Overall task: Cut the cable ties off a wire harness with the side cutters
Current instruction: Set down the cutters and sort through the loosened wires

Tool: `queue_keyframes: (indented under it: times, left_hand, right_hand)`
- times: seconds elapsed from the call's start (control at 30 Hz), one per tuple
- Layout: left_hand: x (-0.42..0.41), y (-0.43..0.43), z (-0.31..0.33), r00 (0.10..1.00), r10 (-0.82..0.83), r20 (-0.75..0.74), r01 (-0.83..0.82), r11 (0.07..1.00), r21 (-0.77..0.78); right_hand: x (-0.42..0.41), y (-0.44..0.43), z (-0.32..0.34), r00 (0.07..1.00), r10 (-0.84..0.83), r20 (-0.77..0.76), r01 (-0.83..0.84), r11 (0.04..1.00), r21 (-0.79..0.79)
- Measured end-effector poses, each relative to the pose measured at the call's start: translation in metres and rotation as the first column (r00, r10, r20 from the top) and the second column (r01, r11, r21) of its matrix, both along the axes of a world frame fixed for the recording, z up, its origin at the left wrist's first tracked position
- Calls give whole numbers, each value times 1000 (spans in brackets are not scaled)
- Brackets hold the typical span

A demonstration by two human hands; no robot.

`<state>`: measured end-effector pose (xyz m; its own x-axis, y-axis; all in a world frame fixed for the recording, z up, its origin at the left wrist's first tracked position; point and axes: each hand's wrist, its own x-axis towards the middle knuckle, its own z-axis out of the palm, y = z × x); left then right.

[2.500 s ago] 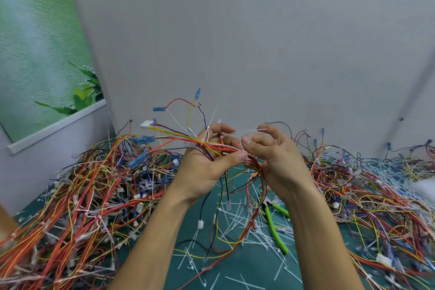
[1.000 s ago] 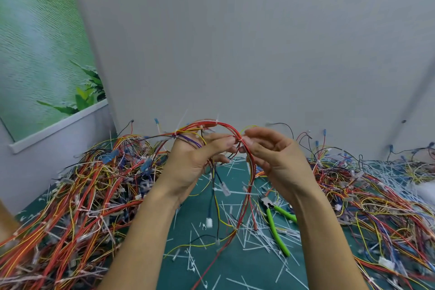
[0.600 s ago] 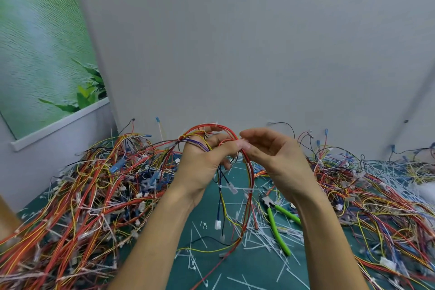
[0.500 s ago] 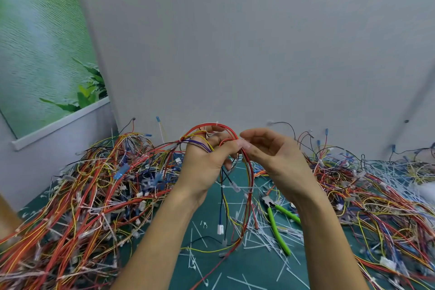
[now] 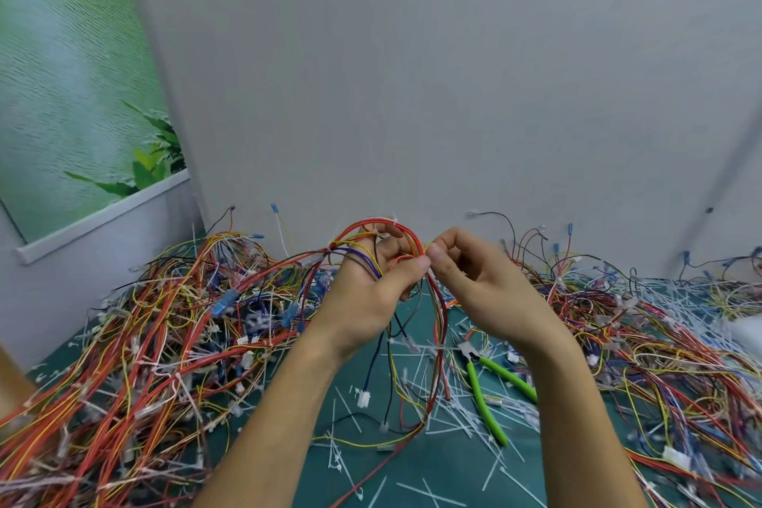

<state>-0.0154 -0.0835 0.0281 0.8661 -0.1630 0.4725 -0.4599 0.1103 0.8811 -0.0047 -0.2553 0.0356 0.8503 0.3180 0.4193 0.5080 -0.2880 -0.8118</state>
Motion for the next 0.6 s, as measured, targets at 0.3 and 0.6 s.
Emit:
queue_keyframes:
  times: [0.3,0.6]
  left_hand:
    - [1,1,-4,1000,-12,8,12,1000,-25]
    - [2,1,-2,1000,-29,4,29,994,-106]
  right_hand:
    - [2,4,-1,992,-89,94,79,991,105]
    - [4,9,-3,983,-169,79,155,975,160]
